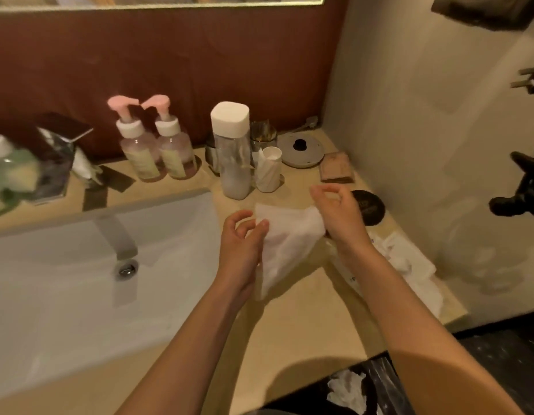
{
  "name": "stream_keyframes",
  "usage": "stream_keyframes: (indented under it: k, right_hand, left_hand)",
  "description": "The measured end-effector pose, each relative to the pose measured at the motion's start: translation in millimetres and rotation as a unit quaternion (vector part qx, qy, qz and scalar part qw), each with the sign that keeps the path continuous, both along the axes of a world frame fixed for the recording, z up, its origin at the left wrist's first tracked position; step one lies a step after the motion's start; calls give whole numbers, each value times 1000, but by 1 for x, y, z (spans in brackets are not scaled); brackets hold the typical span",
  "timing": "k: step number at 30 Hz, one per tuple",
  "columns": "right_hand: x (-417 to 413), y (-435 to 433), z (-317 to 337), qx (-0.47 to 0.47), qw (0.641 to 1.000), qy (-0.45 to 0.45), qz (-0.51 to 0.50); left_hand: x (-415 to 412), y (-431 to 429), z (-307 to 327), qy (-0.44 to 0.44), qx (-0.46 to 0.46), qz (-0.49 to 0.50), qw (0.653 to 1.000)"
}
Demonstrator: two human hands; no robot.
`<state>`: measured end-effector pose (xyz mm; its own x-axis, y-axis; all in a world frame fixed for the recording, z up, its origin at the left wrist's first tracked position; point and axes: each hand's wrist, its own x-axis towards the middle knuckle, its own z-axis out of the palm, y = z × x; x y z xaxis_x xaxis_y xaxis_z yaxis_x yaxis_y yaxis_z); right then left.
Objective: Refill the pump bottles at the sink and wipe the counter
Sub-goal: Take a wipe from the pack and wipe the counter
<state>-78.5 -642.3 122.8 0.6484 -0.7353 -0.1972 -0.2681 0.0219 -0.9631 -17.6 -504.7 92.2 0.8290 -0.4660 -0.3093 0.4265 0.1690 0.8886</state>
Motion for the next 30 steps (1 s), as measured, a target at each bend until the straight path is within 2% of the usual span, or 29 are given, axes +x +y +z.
stream_keyframes:
  k: [4, 8, 10, 13, 18, 25, 30]
  right_hand:
    - [3, 32, -29, 170, 979, 33, 103]
    - [8, 60, -58, 222, 957, -1, 185]
    - [9, 67, -66, 223, 958, -15, 178]
    - [10, 70, -68, 223, 957, -16, 184]
    - [12, 71, -67, 175, 970, 8, 170]
    - [7, 66, -58, 108, 978, 0, 181]
    - [-6, 55, -34, 121, 959, -149, 208]
  left_hand:
    - [10, 27, -9, 6, 49, 42, 998]
    - [9, 54, -12, 30, 31, 67, 997]
    - [8, 67, -17, -9, 65, 61, 996]
    - [3, 80, -17, -114, 145, 32, 982]
    - [-8, 85, -19, -213, 166, 7, 963]
    - [-12, 87, -18, -261, 164, 9, 951]
    - [-9, 87, 0, -237, 100, 91, 962]
